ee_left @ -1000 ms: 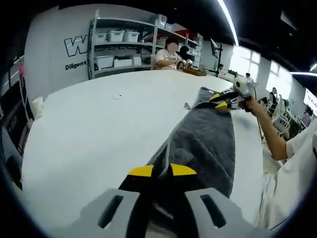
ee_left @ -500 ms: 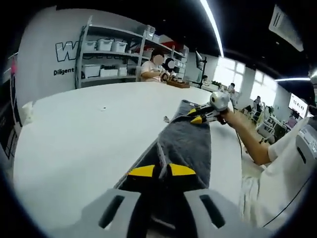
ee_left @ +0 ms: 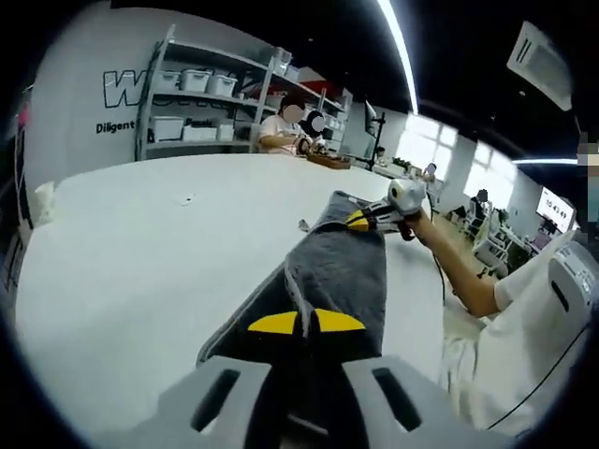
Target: Open the folded towel by lifting each exposed corner and separating the folded layers until the towel lies flat within the target outline without major curled edges
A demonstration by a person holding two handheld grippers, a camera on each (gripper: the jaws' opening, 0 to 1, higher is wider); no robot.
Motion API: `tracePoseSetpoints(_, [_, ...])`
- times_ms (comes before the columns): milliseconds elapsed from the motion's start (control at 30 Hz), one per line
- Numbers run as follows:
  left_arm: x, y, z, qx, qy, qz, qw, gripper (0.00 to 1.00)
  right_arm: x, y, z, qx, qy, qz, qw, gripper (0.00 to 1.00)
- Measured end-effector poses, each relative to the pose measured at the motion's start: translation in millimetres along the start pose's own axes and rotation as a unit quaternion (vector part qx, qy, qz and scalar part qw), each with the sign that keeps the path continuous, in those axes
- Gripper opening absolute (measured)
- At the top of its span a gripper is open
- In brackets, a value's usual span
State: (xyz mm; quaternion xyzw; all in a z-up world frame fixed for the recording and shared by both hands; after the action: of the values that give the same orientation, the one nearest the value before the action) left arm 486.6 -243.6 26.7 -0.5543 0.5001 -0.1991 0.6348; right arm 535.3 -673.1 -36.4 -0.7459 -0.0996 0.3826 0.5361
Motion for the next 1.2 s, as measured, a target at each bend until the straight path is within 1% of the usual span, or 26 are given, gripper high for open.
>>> tracePoseSetpoints(67, [-0.9, -0.5, -0.8, 0.001, -0.001, 0.0, 1.0, 0.04, -6.9, -3.5, 1.5, -0.004, -0.006, -0.002, 1.0, 0.0])
tracePoseSetpoints(133, [-2.6, -4.9, -5.8, 0.001, -0.002, -0.006, 1.0, 0.04, -13.2, -7.4, 2.3, 0.0, -0.009, -0.005, 1.0, 0.0])
tracePoseSetpoints(167, [-3.4, -7.9, -9.1, 0.008, -0.003, -0.009, 0.9999, 0.04, -16.3, -8.7, 4.0, -0.003, -0.009, 0.0, 1.0, 0.0])
tracePoseSetpoints(233, [-4.3, -9.7, -12.1, 0.012, -0.001, -0.012, 0.9999, 0.04, -23.4, -11.7, 4.7, -0.037, -0.003, 0.013, 0.9992, 0.0])
tracePoseSetpoints(267, [-5.1, -10.0, -13.0, 0.009, 0.002, -0.011, 0.9999, 0.04, -26.0, -13.3, 6.0, -0.04, -0.003, 0.013, 0.9991, 0.0])
tracePoseSetpoints(433, [-7.1, -8.4, -13.2, 0.014, 0.002, -0.003, 0.9999, 0.04, -38.7, -20.7, 9.0, -0.035, -0.007, 0.007, 0.9993, 0.0])
tracePoseSetpoints(533, [-6.9, -6.0, -17.3, 0.016, 0.016, 0.006, 0.9997, 0.04, -42.6, -20.0, 7.5, -0.031, -0.012, 0.005, 0.9994, 0.0])
tracePoseSetpoints(600, [-6.5, -3.8, -24.6, 0.012, 0.032, 0.02, 0.9992, 0.04, -46.1, -18.0, 8.7, -0.019, -0.026, 0.007, 0.9994, 0.0])
tracePoseSetpoints(667, [-6.1, -3.9, -31.1, 0.02, 0.041, 0.021, 0.9987, 0.04, -49.8, -17.4, 7.5, -0.016, -0.026, 0.011, 0.9995, 0.0])
tracePoseSetpoints(700, [-6.5, -4.6, -32.5, 0.023, 0.04, 0.022, 0.9987, 0.04, -51.8, -16.5, 7.2, -0.018, -0.026, 0.015, 0.9994, 0.0])
tracePoseSetpoints(733, [-7.6, -7.2, -31.3, 0.044, 0.033, 0.018, 0.9983, 0.04, -52.3, -16.2, 7.0, -0.019, -0.025, 0.016, 0.9994, 0.0])
tracePoseSetpoints(800, [-9.1, -9.2, -28.2, 0.048, 0.019, 0.016, 0.9985, 0.03, -55.5, -15.1, 6.2, -0.023, -0.025, 0.019, 0.9992, 0.0])
tracePoseSetpoints(867, [-9.2, -7.0, -31.0, 0.05, 0.022, 0.02, 0.9983, 0.03, -59.3, -14.5, 5.5, -0.019, -0.028, 0.02, 0.9992, 0.0])
tracePoseSetpoints(967, [-9.2, -3.0, -35.8, 0.056, 0.031, 0.03, 0.9975, 0.03, -63.5, -12.9, 4.6, 0.021, -0.034, 0.017, 0.9991, 0.0])
tracePoseSetpoints(1000, [-9.0, -1.7, -37.3, 0.058, 0.032, 0.035, 0.9972, 0.03, -64.2, -12.5, 4.2, 0.012, -0.035, 0.017, 0.9992, 0.0])
tracePoseSetpoints(1033, [-8.9, -0.9, -37.6, 0.058, 0.033, 0.039, 0.997, 0.03, -64.6, -11.2, 5.6, 0.004, -0.039, 0.02, 0.999, 0.0])
tracePoseSetpoints(1133, [-9.7, 2.0, -39.4, 0.064, 0.046, 0.05, 0.9956, 0.03, -66.7, -7.0, 8.2, 0.012, -0.045, 0.039, 0.9982, 0.0])
tracePoseSetpoints(1200, [-10.3, 5.2, -43.2, 0.076, 0.063, 0.059, 0.9934, 0.04, -69.4, -6.8, 10.6, 0.019, -0.049, 0.047, 0.9975, 0.0])
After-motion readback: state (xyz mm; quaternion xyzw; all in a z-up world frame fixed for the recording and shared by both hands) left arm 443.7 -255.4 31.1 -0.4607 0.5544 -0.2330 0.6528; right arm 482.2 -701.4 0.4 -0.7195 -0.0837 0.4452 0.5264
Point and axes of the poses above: the point that each gripper's makers call its tool centre point, and the gripper's own axes: x roughly forward along the fingers, z roughly to its left, y roughly out of its underside, the point moved 7 cm from there along -x, roughly backward along the fingers, and after that the axes turned 8 degrees about x, right-handed, at the moved point
